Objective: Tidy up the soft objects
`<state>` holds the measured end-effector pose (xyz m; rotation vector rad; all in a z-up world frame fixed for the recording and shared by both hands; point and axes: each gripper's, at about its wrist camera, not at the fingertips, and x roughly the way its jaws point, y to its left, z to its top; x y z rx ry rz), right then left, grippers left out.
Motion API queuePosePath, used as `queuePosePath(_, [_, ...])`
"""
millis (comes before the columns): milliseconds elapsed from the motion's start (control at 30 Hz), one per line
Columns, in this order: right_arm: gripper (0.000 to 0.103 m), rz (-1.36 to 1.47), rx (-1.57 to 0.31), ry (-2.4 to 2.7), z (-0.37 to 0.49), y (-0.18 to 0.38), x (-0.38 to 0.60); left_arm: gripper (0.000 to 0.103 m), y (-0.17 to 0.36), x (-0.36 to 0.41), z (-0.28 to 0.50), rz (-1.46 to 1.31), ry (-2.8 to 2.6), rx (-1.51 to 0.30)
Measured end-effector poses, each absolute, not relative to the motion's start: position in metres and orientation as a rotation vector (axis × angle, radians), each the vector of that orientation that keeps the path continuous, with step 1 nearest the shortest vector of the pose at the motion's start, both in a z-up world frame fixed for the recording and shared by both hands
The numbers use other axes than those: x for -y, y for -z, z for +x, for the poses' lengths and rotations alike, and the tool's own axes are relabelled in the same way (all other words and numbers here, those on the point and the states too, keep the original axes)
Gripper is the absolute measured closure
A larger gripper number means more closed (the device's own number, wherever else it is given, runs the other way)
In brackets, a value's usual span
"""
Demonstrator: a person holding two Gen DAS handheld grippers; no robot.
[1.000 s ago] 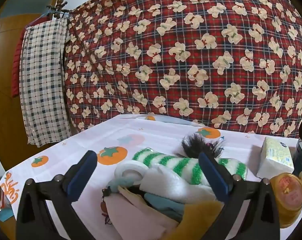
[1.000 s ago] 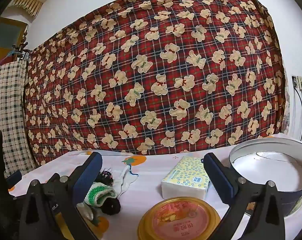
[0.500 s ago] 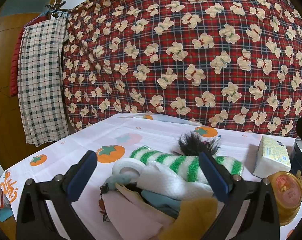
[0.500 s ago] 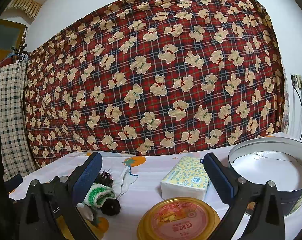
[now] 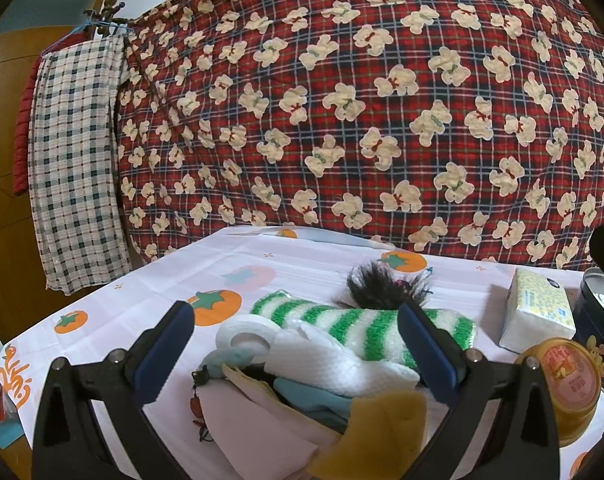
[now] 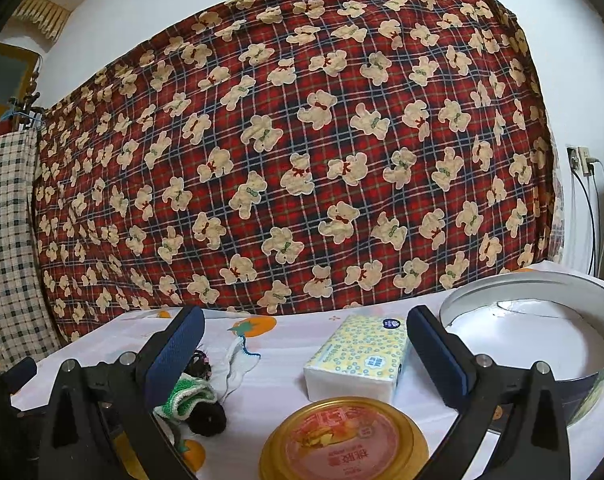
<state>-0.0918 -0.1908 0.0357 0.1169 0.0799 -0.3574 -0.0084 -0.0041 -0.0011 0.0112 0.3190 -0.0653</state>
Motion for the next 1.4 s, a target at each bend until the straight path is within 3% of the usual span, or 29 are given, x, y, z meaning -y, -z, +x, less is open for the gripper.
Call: queuePosePath(1400, [0.001,0.108,-0.073,0.353,-0.0921,-0.0357,0.1865,0.0,0.0008,0.0077,-0.0077,0.013,0.063,-0.319])
